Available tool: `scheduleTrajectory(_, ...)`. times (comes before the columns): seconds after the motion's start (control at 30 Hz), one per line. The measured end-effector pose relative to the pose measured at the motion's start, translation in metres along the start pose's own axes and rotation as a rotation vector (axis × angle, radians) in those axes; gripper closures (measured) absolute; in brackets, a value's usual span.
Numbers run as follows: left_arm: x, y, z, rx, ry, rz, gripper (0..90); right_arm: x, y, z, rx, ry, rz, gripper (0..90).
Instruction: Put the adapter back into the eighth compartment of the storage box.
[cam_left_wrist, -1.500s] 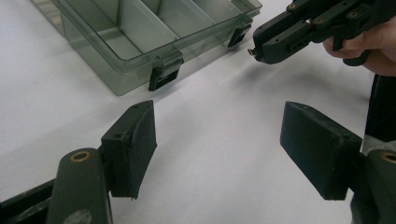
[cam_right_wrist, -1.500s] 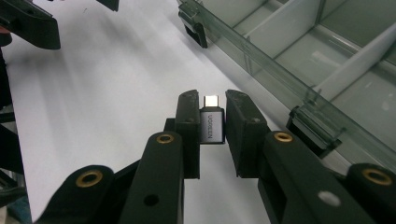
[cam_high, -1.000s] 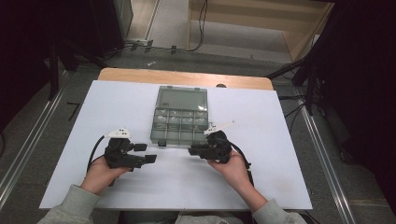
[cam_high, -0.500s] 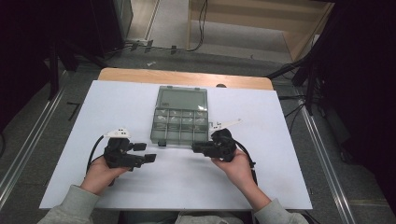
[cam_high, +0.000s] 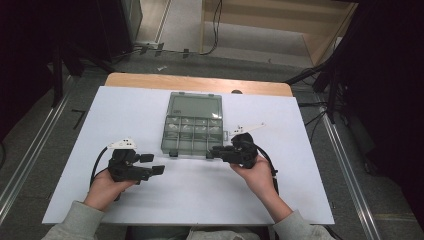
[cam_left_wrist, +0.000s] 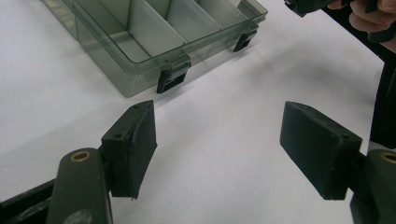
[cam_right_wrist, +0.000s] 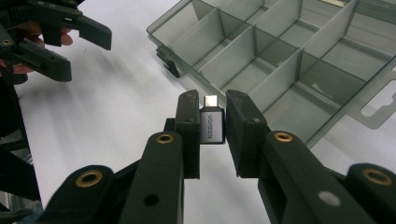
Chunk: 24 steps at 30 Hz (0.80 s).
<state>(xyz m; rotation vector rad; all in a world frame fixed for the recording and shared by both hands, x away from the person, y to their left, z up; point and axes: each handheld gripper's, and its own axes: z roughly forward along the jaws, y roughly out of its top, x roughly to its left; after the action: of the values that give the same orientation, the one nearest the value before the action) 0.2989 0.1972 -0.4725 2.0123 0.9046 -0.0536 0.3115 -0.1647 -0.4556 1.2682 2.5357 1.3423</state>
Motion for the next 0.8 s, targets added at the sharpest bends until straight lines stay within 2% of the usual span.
scheduleTrajectory(0.5,0.000,-0.010,-0.009,-0.012,0.032,-0.020,27.4,-0.010,0.008,0.004,-0.002,-0.029,0.000,73.4)
scheduleTrajectory(0.8,0.000,-0.013,-0.012,-0.017,0.041,-0.029,27.4,-0.021,0.011,0.008,0.002,-0.052,0.018,73.4)
